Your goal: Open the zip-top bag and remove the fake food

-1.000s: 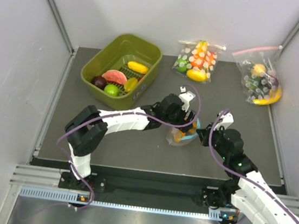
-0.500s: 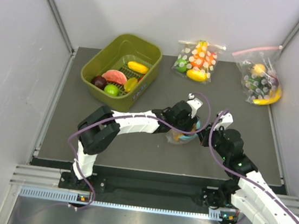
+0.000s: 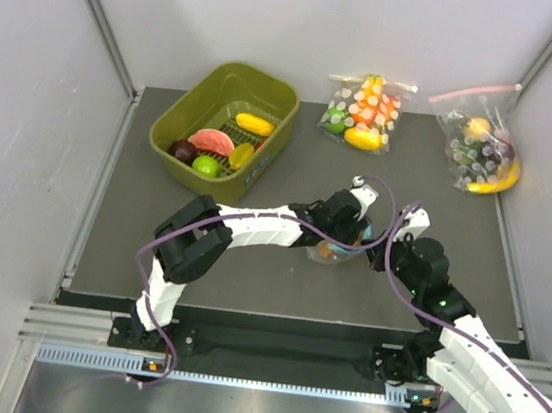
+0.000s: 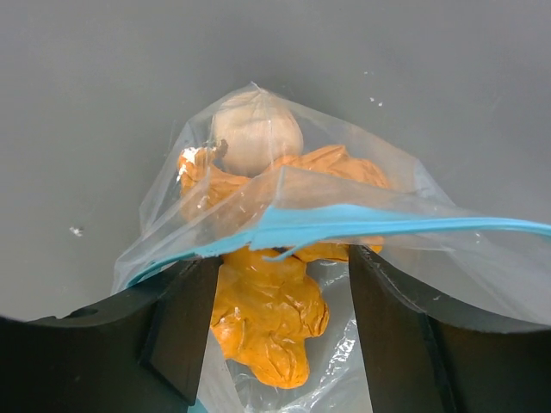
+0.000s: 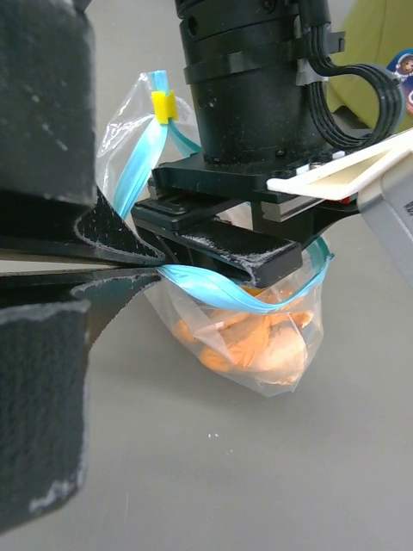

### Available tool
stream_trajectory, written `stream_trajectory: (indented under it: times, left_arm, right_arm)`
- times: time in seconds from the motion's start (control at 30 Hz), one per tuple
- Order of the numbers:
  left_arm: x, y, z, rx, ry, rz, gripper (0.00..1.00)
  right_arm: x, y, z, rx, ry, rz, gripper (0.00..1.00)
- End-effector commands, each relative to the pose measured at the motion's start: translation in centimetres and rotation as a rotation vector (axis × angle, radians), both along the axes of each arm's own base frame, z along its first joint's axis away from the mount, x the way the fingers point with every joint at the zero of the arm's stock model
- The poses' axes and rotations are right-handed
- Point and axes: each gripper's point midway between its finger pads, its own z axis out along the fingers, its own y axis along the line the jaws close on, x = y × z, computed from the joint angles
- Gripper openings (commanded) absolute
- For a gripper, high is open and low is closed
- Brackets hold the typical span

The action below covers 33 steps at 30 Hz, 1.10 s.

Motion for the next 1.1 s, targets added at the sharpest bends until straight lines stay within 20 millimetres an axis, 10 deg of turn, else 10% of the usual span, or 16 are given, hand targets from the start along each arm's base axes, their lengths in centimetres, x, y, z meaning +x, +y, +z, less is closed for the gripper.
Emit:
stream_trajectory:
  times: [0.0,0.57,1.07]
  left_arm:
    - [0.5,1.0,-0.4,0.081,-0.042,0.023,0.67]
    - [0.4,3.7,0.1,0.162,-0.137,0.086,0.81]
    - [-0.2,4.5,-4.3,0.278,-0.046,0.075,0.73]
  right_arm:
    - [0.3,0.6,2.1,0.025,-0.062,0.018,0.00]
    - [0.4,0.5,2.2,0.022,-0.065,0.013,0.00]
    - [0.2,0.2,2.2,0.014,-0.063,0.005,0.00]
